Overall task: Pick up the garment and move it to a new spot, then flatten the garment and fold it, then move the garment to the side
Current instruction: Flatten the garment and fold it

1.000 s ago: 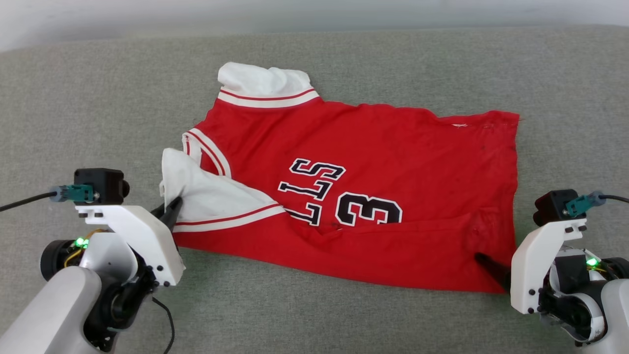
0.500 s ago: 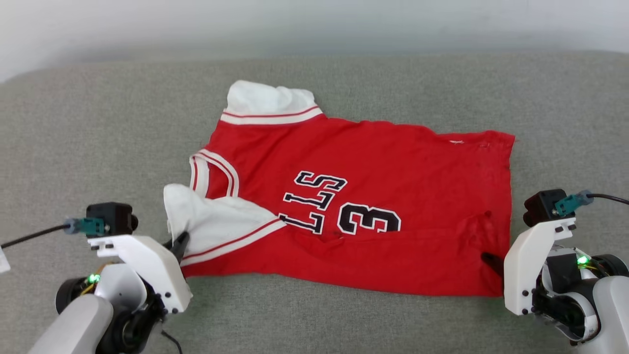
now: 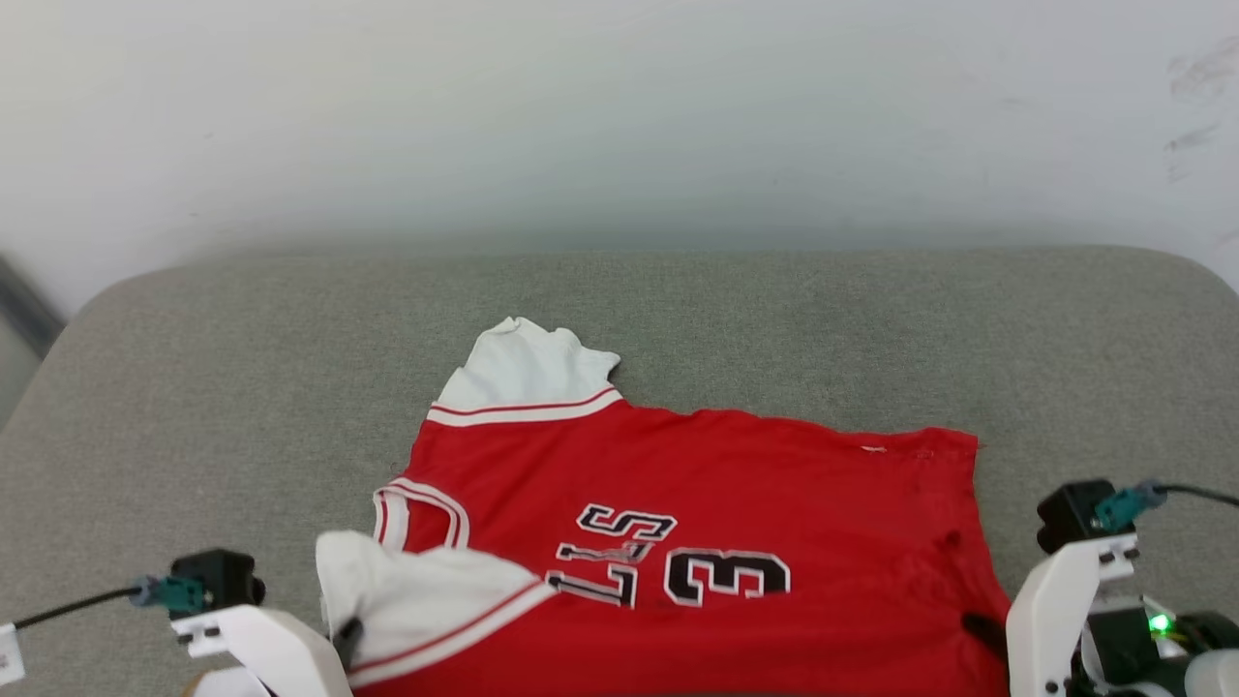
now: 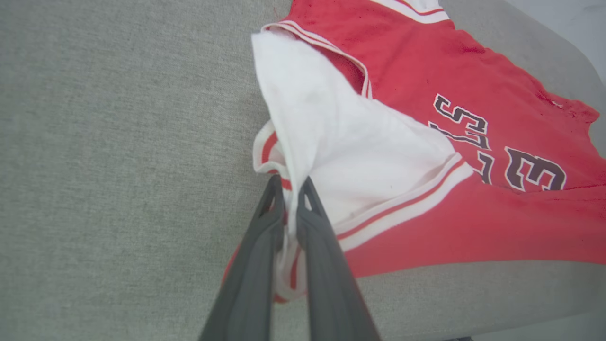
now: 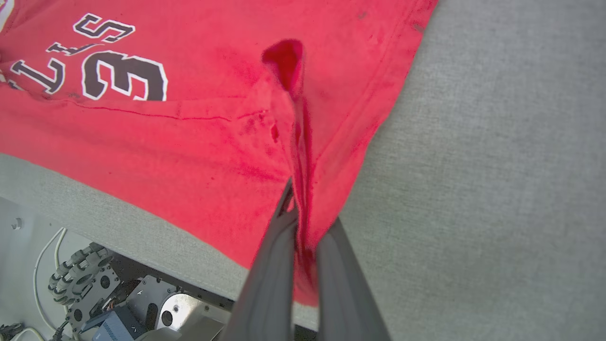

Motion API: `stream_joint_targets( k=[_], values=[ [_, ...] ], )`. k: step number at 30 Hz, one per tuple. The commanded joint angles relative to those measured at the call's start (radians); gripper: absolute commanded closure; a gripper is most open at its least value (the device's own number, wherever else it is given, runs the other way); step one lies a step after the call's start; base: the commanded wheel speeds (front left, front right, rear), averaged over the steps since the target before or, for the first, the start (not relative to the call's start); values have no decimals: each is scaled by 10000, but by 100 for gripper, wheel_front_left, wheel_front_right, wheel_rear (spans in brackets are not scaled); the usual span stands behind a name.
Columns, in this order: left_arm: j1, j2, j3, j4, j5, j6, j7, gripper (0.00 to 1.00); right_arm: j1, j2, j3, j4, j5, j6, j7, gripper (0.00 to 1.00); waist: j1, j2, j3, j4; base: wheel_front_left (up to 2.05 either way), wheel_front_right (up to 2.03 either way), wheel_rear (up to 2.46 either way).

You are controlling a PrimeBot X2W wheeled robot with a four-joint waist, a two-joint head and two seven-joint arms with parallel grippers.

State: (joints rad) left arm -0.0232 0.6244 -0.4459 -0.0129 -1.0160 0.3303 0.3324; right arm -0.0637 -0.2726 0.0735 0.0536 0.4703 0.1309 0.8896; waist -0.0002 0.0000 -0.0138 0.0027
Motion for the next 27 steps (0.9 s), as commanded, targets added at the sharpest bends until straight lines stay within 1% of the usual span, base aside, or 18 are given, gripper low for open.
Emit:
stream_joint_targets(
  k=[1,3,4,5,6,7,9,12,16,21,25,27],
  values=[
    [238,-54,-39,-1,-125,41,69,100,309,37,-80,28,5,-4,33,100,2,0,-34,-2,0,0,0],
    [339,-161,-82,95,-175,8,37,100,509,182,-182,49,9,-4,-114,100,2,0,33,-47,0,0,0],
    [354,-323,-55,180,-322,-33,-31,100,598,224,-200,112,-12,-4,-201,100,2,0,87,-77,0,0,0],
    [349,-444,-91,301,-393,-116,-10,98,685,231,-177,173,-54,-4,-346,87,2,0,136,-102,0,0,0],
    [267,-489,-128,449,-387,-167,-4,47,696,235,-145,160,-95,-4,-648,24,2,0,206,-121,0,0,0],
    [140,-575,-119,589,-425,-225,-41,0,676,309,-154,147,-81,-4,-964,0,2,0,285,-148,0,0,0],
    [-36,-701,-103,879,-444,-368,-155,0,648,398,-21,90,-79,-4,-1648,0,2,0,381,-247,0,0,0],
    [-419,-711,15,1083,-180,-478,-542,0,484,414,98,-91,-326,-4,-2910,0,2,0,384,-421,0,0,0],
    [-928,-608,332,1156,252,-399,-1296,0,332,480,158,-262,-682,-4,-4306,0,2,0,306,-676,0,0,0],
    [-1799,-623,611,1180,646,-435,-1949,0,5,764,-99,-383,-1264,-2,-5470,0,2,0,487,-1026,0,0,0],
    [-2608,-573,708,1250,949,-467,-2204,0,-488,1043,-161,-675,-1696,-4,-6428,0,2,0,1024,-1409,0,0,0],
    [-3031,-520,747,1308,1005,-465,-2103,0,-727,1180,-127,-807,-1871,-4,-6827,0,2,0,1390,-1630,0,0,0]
  ],
)
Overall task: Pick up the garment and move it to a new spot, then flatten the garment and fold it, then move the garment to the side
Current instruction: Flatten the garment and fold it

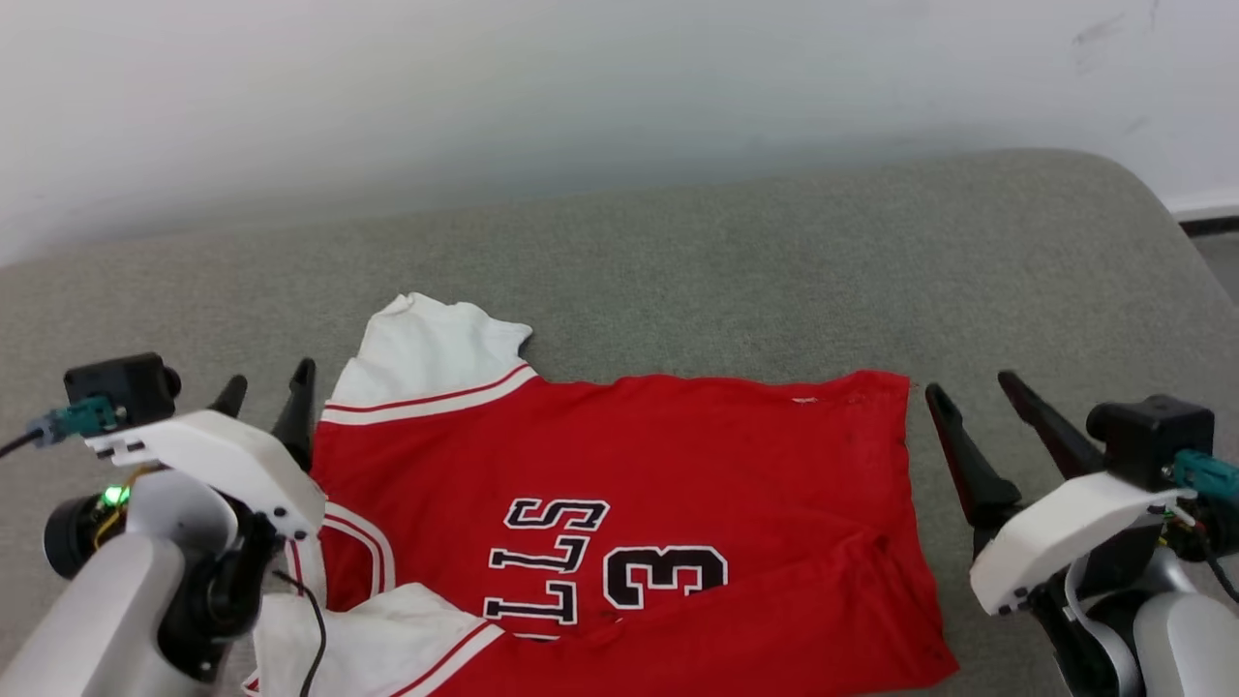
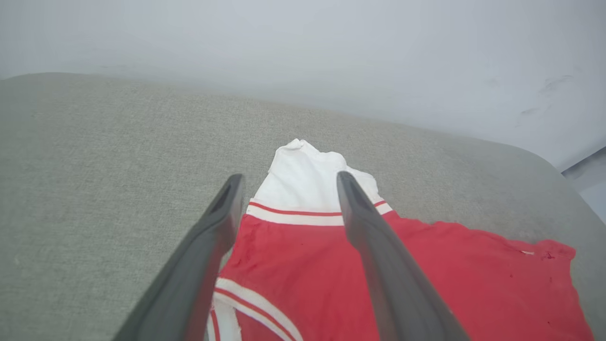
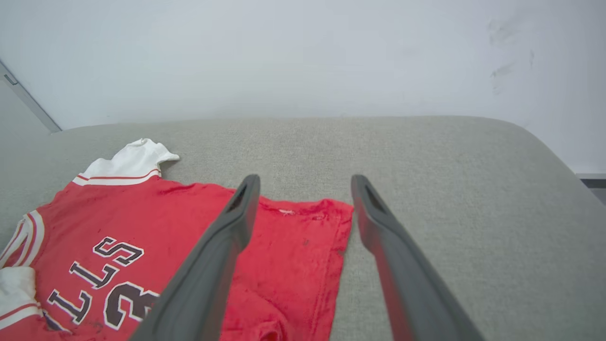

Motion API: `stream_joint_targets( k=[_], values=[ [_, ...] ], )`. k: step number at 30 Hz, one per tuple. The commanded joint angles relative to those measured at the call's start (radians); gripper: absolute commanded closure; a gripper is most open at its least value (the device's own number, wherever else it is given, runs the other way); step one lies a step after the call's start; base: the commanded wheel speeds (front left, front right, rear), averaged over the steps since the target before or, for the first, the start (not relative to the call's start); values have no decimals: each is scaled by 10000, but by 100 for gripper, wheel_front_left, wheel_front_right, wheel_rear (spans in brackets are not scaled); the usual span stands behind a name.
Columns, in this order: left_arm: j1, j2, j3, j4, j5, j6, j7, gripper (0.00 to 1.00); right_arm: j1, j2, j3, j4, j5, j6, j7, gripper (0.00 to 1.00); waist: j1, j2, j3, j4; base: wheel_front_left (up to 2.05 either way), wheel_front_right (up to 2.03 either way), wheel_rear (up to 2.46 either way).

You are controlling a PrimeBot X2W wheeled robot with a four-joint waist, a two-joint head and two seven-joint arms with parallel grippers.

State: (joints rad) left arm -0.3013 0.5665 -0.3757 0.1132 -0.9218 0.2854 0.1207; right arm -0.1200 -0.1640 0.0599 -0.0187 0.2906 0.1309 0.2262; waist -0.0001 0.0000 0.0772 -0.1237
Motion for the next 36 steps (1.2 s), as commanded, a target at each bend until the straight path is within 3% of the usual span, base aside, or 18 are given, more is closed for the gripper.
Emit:
stream_joint_targets(
  k=[1,5,10,17,24,28,29,31,36],
  values=[
    [-250,59,46,46,64,-16,13,0,-165,95,10,-84,-74,-4,-193,0,1,0,480,-367,0,0,0],
    [-1295,337,137,252,122,-215,366,0,-811,337,116,-425,-356,-2,-812,0,1,0,1372,-842,0,0,0],
    [-2815,953,65,820,-53,-725,1671,0,-1540,642,194,-711,-445,-4,-1258,0,1,0,2529,-1485,0,0,0],
    [-4793,1743,-566,1910,-357,-1448,4623,0,-2058,953,374,-524,-353,-4,-1617,0,1,0,3714,-2164,0,0,0],
    [-5619,2372,-1421,3132,-58,-1328,7080,0,-2217,1080,642,0,-50,-4,-1852,0,1,0,4248,-2597,0,0,0],
    [-5349,2355,-1919,3797,-28,-1149,8052,0,-2255,1113,656,177,132,-4,-1870,0,1,0,4380,-2665,0,0,0],
    [-5218,2272,-2030,3914,-88,-1101,8277,46,-2233,1109,650,237,163,-4,-1829,0,1,0,4386,-2658,0,0,0],
    [-5090,2036,-2052,3988,-176,-1050,8222,100,-2262,1122,641,295,258,-4,-1780,0,1,0,4413,-2618,0,0,0],
    [-5149,1599,-1915,4025,-111,-1208,7324,100,-2331,1098,383,502,572,-4,-1413,0,1,0,4212,-2330,0,0,0]
  ],
)
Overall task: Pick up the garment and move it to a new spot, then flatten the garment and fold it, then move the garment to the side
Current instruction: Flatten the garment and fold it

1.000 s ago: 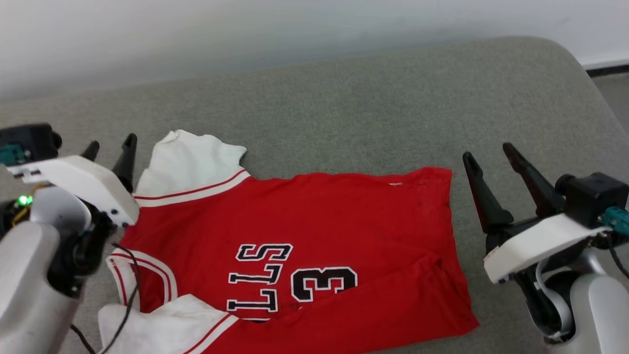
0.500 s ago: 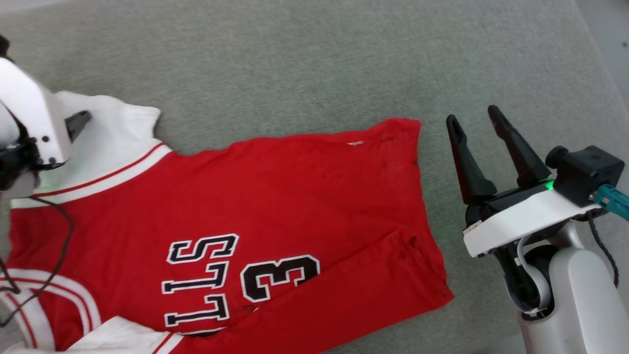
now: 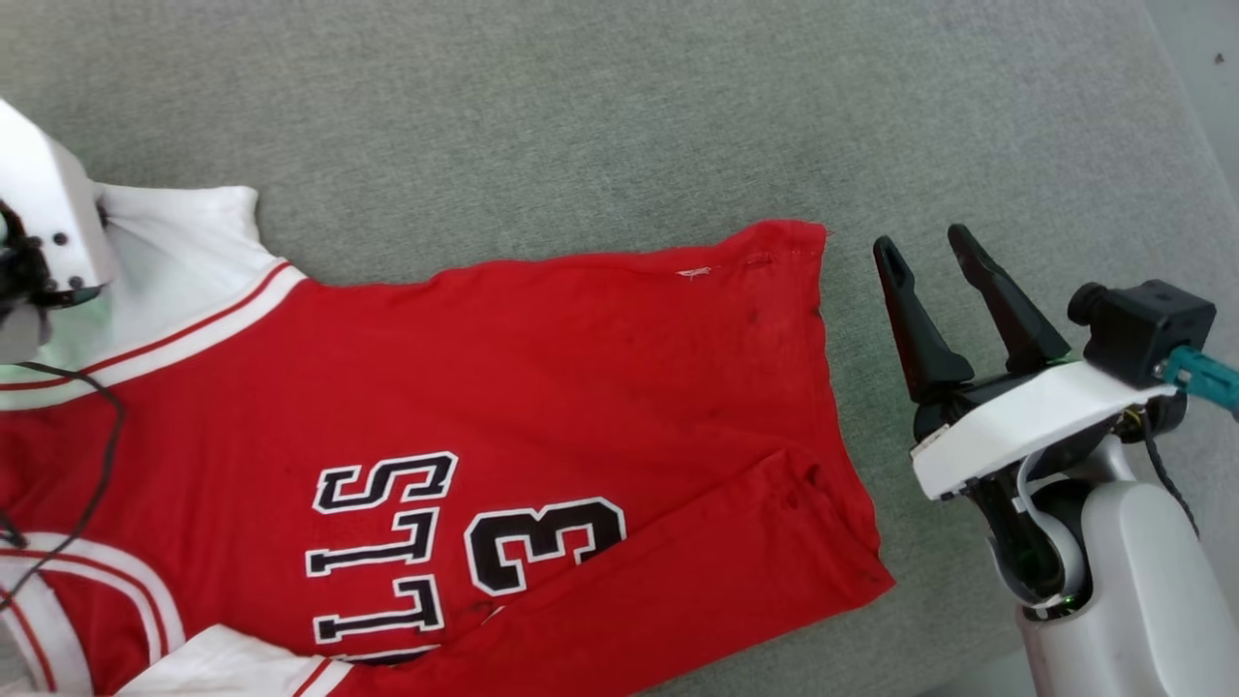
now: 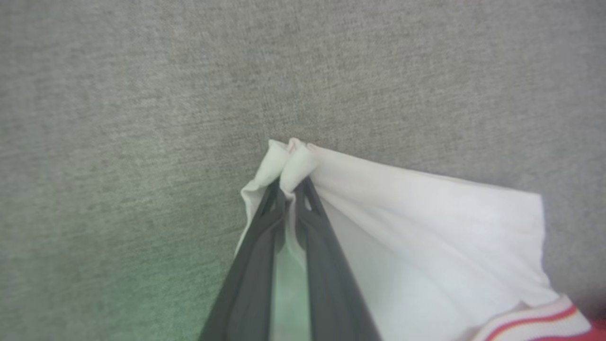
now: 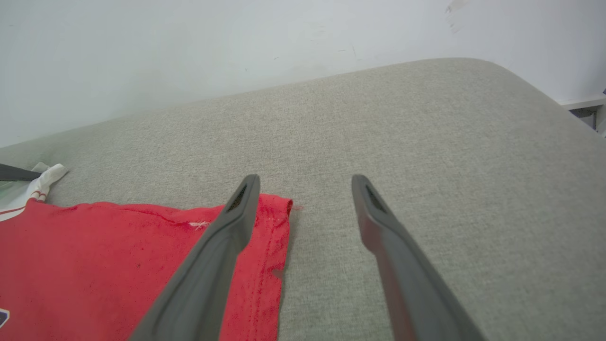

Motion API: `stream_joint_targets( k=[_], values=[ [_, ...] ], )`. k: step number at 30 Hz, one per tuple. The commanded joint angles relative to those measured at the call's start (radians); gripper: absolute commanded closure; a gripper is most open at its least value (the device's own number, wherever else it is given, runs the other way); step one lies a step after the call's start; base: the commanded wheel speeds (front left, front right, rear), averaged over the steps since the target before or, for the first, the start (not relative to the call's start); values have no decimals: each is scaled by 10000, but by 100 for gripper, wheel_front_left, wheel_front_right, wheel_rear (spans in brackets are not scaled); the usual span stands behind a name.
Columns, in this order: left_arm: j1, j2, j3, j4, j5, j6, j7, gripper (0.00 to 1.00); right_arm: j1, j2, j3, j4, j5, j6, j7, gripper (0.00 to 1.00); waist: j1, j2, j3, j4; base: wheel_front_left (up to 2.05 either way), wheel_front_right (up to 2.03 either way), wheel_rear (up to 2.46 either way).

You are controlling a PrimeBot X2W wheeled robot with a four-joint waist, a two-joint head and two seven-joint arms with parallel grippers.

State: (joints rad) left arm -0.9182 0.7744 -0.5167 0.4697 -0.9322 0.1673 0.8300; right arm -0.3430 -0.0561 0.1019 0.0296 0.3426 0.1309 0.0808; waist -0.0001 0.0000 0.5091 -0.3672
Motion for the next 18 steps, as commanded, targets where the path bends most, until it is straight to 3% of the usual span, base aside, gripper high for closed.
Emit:
stream_joint_targets(
  k=[1,9,14,18],
  values=[
    [914,-529,-445,461,11,-69,14,100,-124,-37,-88,99,153,-4,216,0,1,0,-163,189,0,0,0],
    [148,-1104,-138,112,224,-364,-1647,100,-487,-693,-951,1014,814,-2,2659,0,1,0,-732,1186,0,0,0],
    [-84,-1427,38,-674,195,-545,-2359,100,-868,-1109,-1037,1324,969,-4,4657,0,1,0,-638,1873,0,0,0],
    [164,-1449,78,-1487,196,-553,-2664,100,-1341,-1289,-903,1458,944,-4,5575,0,1,0,-351,2312,0,0,0]
  ],
)
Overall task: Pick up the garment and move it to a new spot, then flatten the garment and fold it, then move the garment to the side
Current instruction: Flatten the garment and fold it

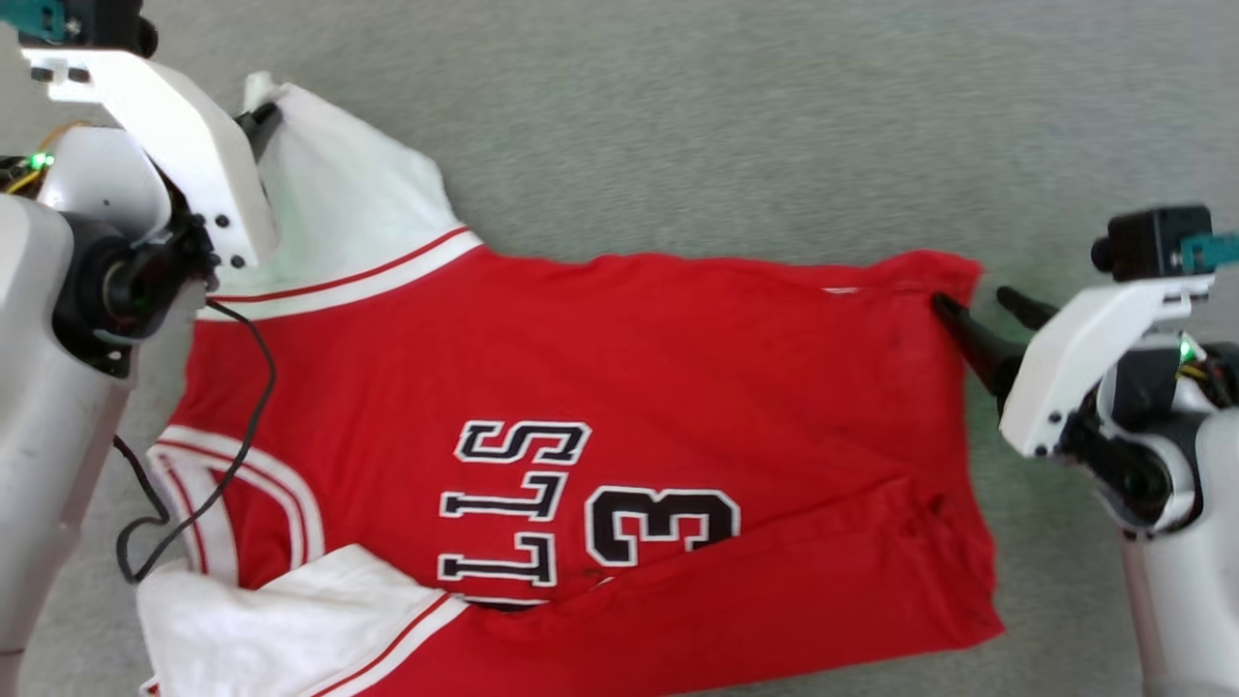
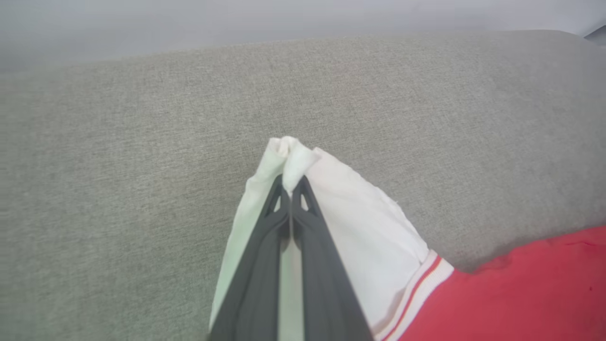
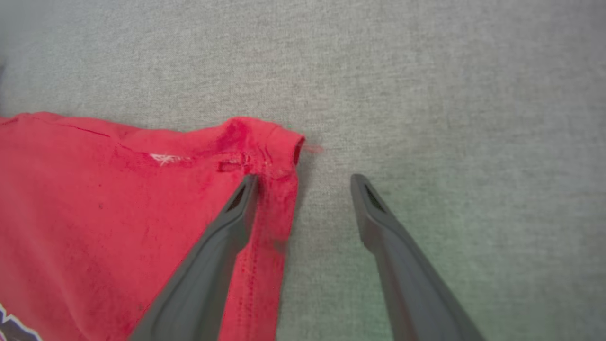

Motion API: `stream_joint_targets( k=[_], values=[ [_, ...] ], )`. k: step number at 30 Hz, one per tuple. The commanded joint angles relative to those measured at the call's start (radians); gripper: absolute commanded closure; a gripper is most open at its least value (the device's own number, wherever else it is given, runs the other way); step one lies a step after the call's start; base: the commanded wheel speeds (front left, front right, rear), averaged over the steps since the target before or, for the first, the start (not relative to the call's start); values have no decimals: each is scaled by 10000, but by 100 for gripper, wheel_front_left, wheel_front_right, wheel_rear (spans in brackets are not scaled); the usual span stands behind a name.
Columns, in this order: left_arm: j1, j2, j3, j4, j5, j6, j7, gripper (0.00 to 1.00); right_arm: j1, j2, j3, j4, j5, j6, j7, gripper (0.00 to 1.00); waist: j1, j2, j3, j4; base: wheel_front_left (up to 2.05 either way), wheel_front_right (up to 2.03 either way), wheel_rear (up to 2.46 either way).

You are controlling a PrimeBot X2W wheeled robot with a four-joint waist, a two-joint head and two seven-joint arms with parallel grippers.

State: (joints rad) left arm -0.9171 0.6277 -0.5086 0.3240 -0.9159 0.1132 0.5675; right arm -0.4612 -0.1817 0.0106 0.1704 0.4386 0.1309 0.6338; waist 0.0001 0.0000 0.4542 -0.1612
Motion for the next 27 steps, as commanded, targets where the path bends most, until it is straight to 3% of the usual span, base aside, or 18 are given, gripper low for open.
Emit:
stream_joint_targets(
  k=[1,5,6,7,9,13,18,27],
  values=[
    [197,13,10,-246,22,-1,-90,100,-303,-59,54,123,-41,-2,238,0,-1,0,286,334,0,0,0],
    [424,21,111,-977,-55,77,-306,100,-821,-197,306,752,-185,-2,1029,0,-1,0,568,602,0,0,0],
    [513,67,125,-1115,-46,107,-353,100,-873,-182,372,969,-187,-4,1279,16,-1,0,609,647,0,0,0],
    [596,123,140,-1230,-37,126,-382,100,-935,-147,450,1199,-171,-4,1541,55,-1,0,625,682,0,0,0],
    [728,128,177,-1428,-74,169,-484,100,-930,-97,551,1633,-186,-2,2117,100,-1,0,610,756,0,0,0],
    [1134,31,230,-1751,-221,153,-730,100,-1056,-233,474,1632,-307,-2,2359,100,-1,0,366,898,0,0,0],
    [1864,31,285,-1884,-178,348,-1256,100,-1240,-634,296,920,-565,-4,1704,100,-1,0,-452,1018,0,0,0],
    [3924,-171,788,-1995,-794,641,-2413,100,-236,-749,-218,283,-769,-5,1164,100,-1,0,-2279,1358,0,0,0]
  ],
)
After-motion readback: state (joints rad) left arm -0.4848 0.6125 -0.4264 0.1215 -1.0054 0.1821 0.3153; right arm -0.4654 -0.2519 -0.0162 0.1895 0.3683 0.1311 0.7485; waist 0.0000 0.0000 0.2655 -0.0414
